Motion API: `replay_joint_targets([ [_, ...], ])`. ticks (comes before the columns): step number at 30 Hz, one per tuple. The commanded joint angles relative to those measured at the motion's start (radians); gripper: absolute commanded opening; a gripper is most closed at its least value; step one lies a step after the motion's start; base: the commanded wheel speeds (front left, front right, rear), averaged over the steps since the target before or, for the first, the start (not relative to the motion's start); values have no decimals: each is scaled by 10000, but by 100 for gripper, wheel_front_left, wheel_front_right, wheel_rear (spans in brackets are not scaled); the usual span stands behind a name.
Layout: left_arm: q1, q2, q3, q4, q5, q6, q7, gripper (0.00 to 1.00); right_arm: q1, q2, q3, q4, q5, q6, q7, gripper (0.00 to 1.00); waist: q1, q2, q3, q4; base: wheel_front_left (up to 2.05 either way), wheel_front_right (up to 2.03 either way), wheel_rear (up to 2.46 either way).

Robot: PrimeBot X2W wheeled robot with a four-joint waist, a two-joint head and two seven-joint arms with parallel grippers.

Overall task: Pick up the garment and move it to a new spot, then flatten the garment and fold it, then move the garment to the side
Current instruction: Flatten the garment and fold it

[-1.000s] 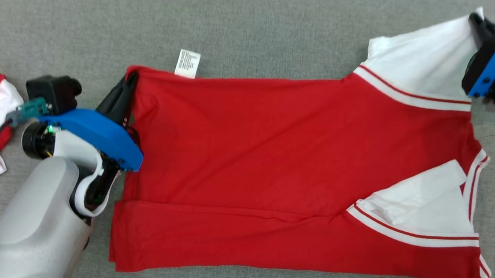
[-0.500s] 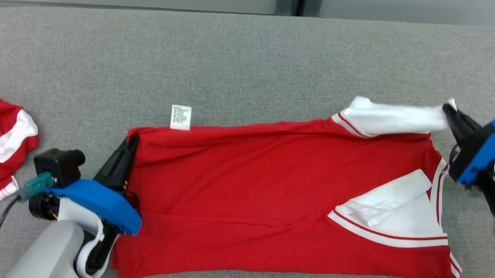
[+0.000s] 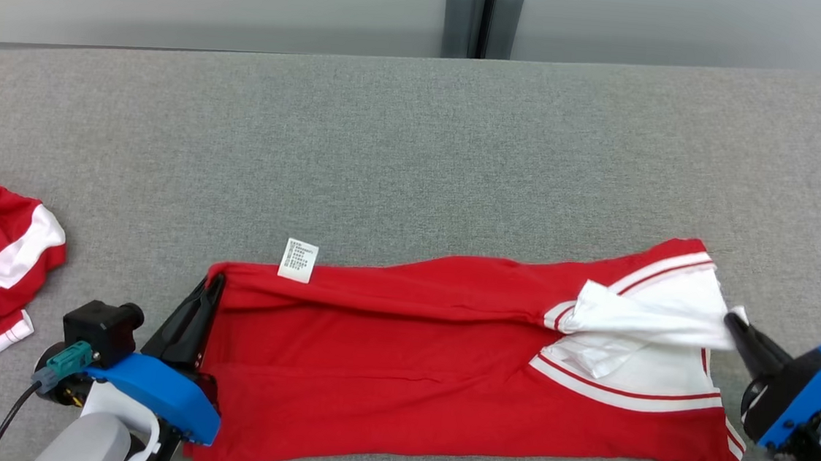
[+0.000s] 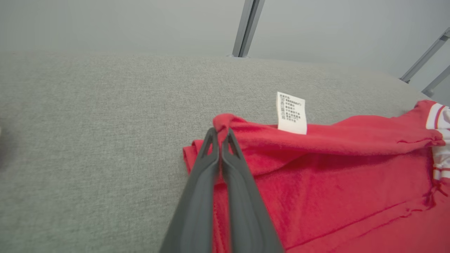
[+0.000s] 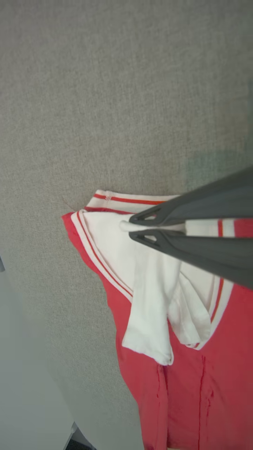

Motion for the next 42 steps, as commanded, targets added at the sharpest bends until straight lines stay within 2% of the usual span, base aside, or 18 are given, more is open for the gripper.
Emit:
replay_joint_targets([
  [1,199,65,22,66,60,76,-74,0,343,133,-165,-273,-100,1,111,0,1,0,-35,-25,0,0,0],
  [6,373,9,115,152,65,225,-134,0,883,460,-383,-811,-198,1,447,0,1,0,-67,-51,0,0,0],
  [7,429,-37,142,171,98,306,-169,10,1054,562,-437,-992,-238,1,565,0,1,0,-68,-49,0,0,0],
  [8,460,-74,156,185,110,329,-186,36,1140,609,-439,-1047,-249,1,633,20,1,0,-69,-44,0,0,0],
  [9,486,-110,162,203,120,370,-203,75,1261,656,-384,-1067,-246,1,754,77,1,0,-75,-34,0,0,0],
  [10,500,-148,195,218,123,414,-222,100,1391,708,-362,-1072,-229,1,920,97,1,0,-88,-20,0,0,0],
  [11,511,-184,222,231,140,454,-216,100,1520,739,-360,-1091,-244,1,1088,100,1,0,-108,-3,0,0,0],
  [17,713,-541,847,-10,50,667,-289,100,2108,864,-556,-1528,-659,1,1584,100,1,0,-357,122,0,0,0],
  [20,913,-743,1529,-444,231,732,-284,100,2154,911,-656,-1849,-815,1,1232,100,1,0,-494,181,0,0,0],
  [27,1164,-1083,2446,-1066,1046,692,-289,100,1944,992,-690,-1799,-1422,1,212,100,1,0,-787,279,0,0,0],
  [34,852,-1139,2814,-910,1633,552,-291,100,1280,1143,-686,-519,-2125,2,-1225,100,1,0,-994,317,0,0,0],
  [42,526,-1205,2800,-298,1665,545,-219,100,350,1163,-238,1658,-2555,1,-1780,100,1,0,-1082,295,0,0,0],
])
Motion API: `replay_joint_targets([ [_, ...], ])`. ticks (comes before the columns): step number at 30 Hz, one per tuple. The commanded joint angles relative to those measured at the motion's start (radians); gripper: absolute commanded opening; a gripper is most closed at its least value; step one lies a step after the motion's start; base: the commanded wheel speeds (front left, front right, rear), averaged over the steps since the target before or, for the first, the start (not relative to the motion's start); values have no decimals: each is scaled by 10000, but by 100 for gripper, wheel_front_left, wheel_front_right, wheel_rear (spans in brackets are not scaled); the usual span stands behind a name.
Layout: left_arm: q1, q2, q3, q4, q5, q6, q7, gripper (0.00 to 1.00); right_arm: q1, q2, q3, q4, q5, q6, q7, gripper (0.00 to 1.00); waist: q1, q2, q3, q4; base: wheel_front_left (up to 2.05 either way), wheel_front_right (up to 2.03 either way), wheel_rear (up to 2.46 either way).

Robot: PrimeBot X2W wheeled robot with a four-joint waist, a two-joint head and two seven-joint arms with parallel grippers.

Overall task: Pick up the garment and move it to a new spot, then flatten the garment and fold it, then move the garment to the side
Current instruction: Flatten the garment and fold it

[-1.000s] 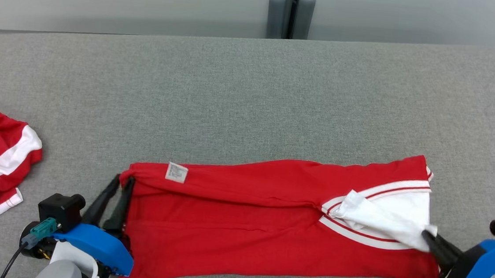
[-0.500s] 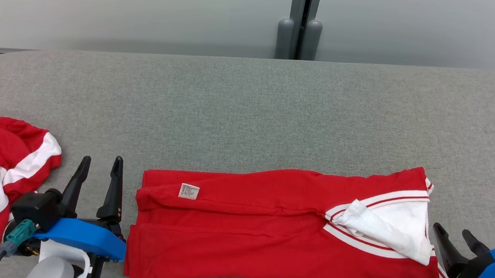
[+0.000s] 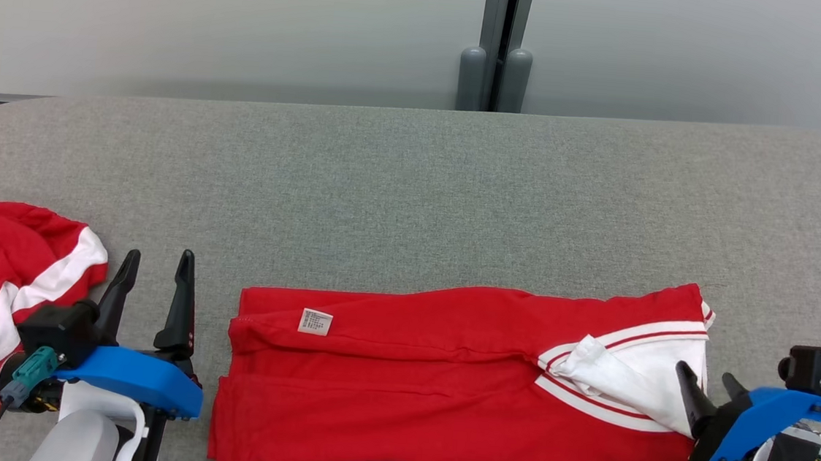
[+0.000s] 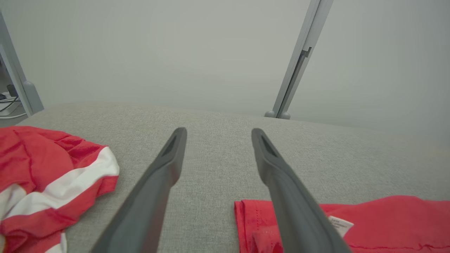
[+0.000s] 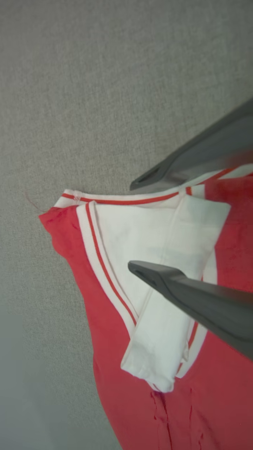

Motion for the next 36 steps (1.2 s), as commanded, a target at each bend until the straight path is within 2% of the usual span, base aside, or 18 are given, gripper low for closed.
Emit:
replay_joint_targets([
  [1,-220,41,-54,59,8,-15,25,100,-202,-2,47,206,-17,1,-81,100,0,-1,-6,12,0,0,0],
  [10,-403,140,-120,362,63,80,121,100,-920,-1,-286,2157,-713,1,-623,100,0,-1,-48,121,0,0,0],
  [18,-380,137,-159,512,-38,3,72,100,-1262,50,43,3415,-966,4,-151,99,0,-1,-14,206,0,0,0],
  [19,-397,139,-164,519,-33,4,64,100,-1271,74,135,3472,-966,6,-133,42,0,-1,-14,214,0,0,0],
  [20,-415,144,-169,532,-28,8,56,100,-1308,84,199,3463,-949,15,-220,4,0,-1,-13,217,0,0,0],
  [21,-426,154,-165,533,-23,19,47,100,-1346,82,242,3443,-943,15,-257,0,0,-1,-14,212,0,0,0],
  [28,-253,235,-58,442,27,130,-5,100,-1378,-126,255,2550,-1010,1,-476,0,0,-1,-109,52,0,0,0],
  [36,-104,307,-125,-50,291,486,26,100,-939,-851,-677,1111,-1303,-1,-88,0,0,-1,-183,-125,0,0,0],
])
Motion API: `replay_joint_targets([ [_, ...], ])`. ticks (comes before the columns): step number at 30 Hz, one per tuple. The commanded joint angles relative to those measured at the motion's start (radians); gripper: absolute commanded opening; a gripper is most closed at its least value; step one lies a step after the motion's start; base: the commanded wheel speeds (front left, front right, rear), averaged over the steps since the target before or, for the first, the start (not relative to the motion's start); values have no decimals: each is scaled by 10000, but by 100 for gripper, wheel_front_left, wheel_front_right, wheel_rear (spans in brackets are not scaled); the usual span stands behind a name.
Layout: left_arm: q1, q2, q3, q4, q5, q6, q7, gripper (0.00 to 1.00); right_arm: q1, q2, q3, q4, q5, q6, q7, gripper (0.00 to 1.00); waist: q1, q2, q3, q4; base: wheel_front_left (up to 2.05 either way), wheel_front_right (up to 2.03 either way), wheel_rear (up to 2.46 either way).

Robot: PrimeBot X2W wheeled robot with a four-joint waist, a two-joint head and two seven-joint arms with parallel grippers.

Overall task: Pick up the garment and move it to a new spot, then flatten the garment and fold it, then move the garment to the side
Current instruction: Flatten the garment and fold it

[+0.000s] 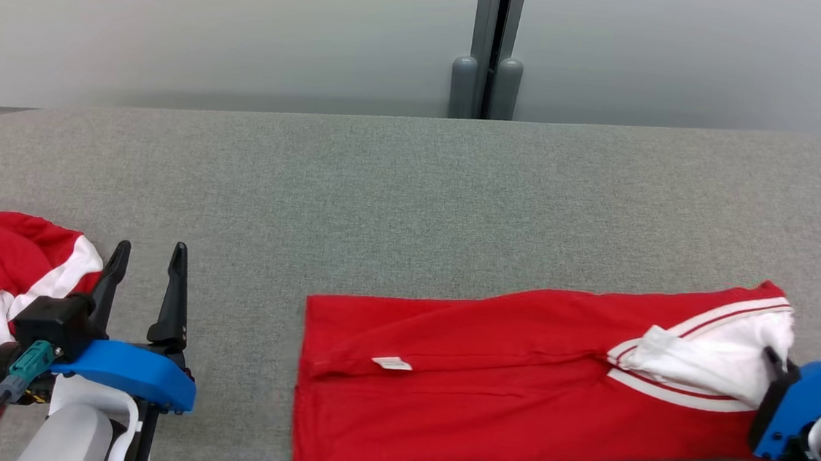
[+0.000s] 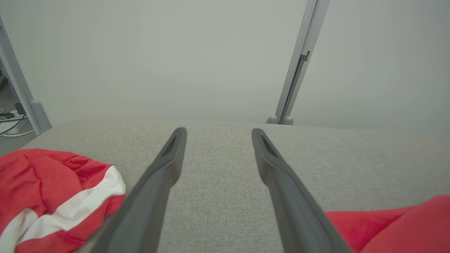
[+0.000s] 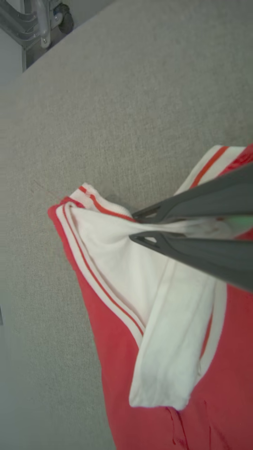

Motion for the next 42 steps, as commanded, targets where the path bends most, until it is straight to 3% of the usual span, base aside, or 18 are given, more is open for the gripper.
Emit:
replay_joint_targets([
  [1,63,41,15,-112,85,82,39,100,140,-195,-203,-243,-133,-2,65,0,0,0,0,-15,0,0,0],
  [9,19,-3,-144,-338,46,102,67,100,303,-851,-1101,-1169,-744,-1,278,0,0,0,41,19,0,0,0],
  [16,14,20,-229,-257,0,69,91,100,604,-487,-744,-1871,-919,-1,591,0,0,0,-52,162,0,0,0],
  [22,0,71,-244,-209,-27,44,96,100,1158,56,402,-2415,-644,-1,1027,0,0,0,-94,238,0,0,0],
  [29,-31,116,-278,-185,-81,94,115,100,1475,538,2784,-2792,-257,-1,1033,0,0,0,-118,215,0,0,0],
  [42,-255,92,-489,-176,-90,55,154,100,7,745,6366,-1326,1461,-1,306,0,0,0,-14,357,0,0,0],
])
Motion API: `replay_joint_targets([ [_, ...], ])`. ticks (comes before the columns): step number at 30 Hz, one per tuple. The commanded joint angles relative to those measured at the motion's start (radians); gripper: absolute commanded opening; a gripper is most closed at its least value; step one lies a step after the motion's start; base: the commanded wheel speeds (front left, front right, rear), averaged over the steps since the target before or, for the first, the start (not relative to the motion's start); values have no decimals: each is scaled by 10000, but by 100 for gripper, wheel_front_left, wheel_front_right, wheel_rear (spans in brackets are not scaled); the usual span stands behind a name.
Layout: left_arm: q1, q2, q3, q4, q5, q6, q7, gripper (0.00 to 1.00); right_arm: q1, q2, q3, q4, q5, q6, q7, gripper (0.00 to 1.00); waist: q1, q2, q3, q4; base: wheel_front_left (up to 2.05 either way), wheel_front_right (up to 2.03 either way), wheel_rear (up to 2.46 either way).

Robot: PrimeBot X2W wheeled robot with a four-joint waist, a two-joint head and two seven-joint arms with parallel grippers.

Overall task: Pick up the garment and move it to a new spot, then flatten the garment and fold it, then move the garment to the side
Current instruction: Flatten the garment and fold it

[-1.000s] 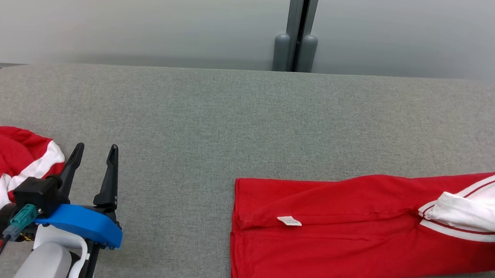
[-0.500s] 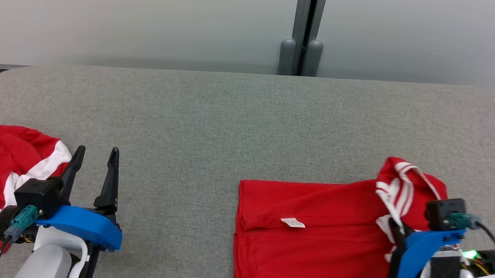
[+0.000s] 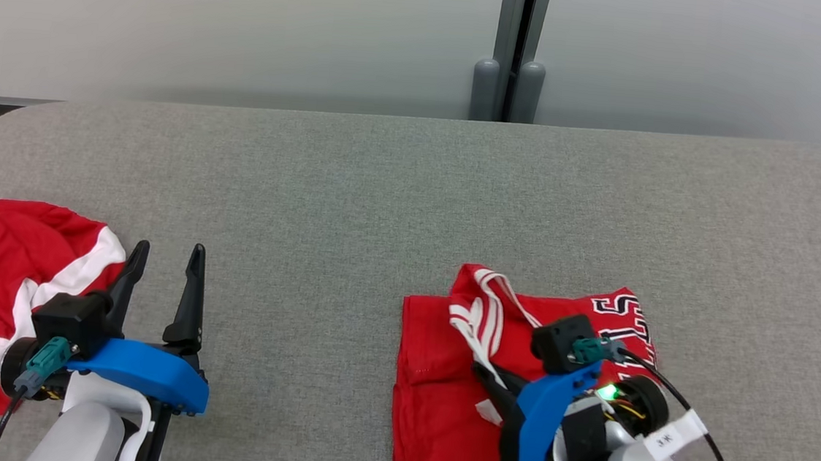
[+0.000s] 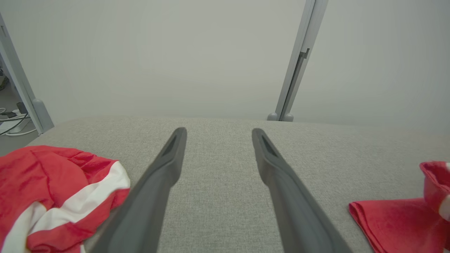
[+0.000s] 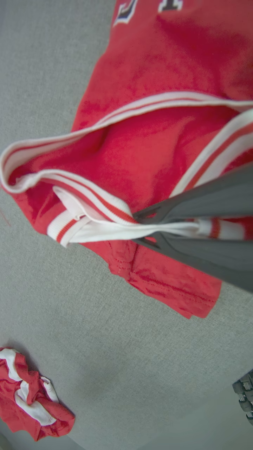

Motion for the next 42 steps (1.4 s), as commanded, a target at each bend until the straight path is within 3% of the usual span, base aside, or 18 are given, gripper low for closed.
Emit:
replay_joint_targets([
  [1,-208,21,-42,5,14,-12,0,100,-218,-12,132,141,81,1,-71,0,0,0,14,26,0,0,0],
  [11,-353,-76,-168,164,-47,-74,-39,100,-1391,-5,1045,2158,1305,1,-802,0,0,0,155,293,0,0,0],
  [12,-359,-89,-176,184,-53,-77,-48,100,-1453,-3,1142,2291,1399,3,-860,17,0,0,158,310,0,0,0],
  [13,-359,-96,-179,204,-57,-78,-57,100,-1520,-3,1213,2380,1457,1,-941,91,0,0,160,321,0,0,0],
  [14,-357,-96,-175,220,-73,-69,-68,100,-1570,-3,1296,2402,1655,3,-1049,100,0,0,158,325,0,0,0],
  [20,-290,-39,-108,253,-105,-38,-91,100,-1753,-8,1488,1289,3815,1,-1808,100,0,0,94,250,0,0,0],
  [23,-182,6,-61,222,-129,-5,-124,100,-1753,-27,868,447,4159,1,-2238,100,0,0,35,155,0,0,0],
  [32,94,70,-11,17,-181,100,-159,100,-69,-170,-3025,-1410,331,3,-2306,100,0,0,-74,-74,0,0,0],
  [35,107,55,-39,-24,-165,116,-165,100,820,-119,-3498,-1683,-644,3,-1925,100,0,0,-87,-118,0,0,0],
  [39,126,113,-27,-51,-195,118,-158,100,1715,-47,-3225,-1674,-1123,3,-1730,100,0,0,-63,-209,0,0,0],
  [40,124,126,-20,-63,-202,122,-161,100,1868,-31,-3013,-1585,-1167,1,-1714,93,0,0,-51,-230,0,0,0],
  [41,118,133,-17,-71,-205,132,-161,100,1974,-17,-2799,-1487,-1170,1,-1713,73,0,0,-43,-252,0,0,0],
  [42,112,139,-12,-83,-210,142,-161,100,2012,-10,-2505,-1386,-1224,3,-1768,43,0,0,-35,-271,0,0,0],
])
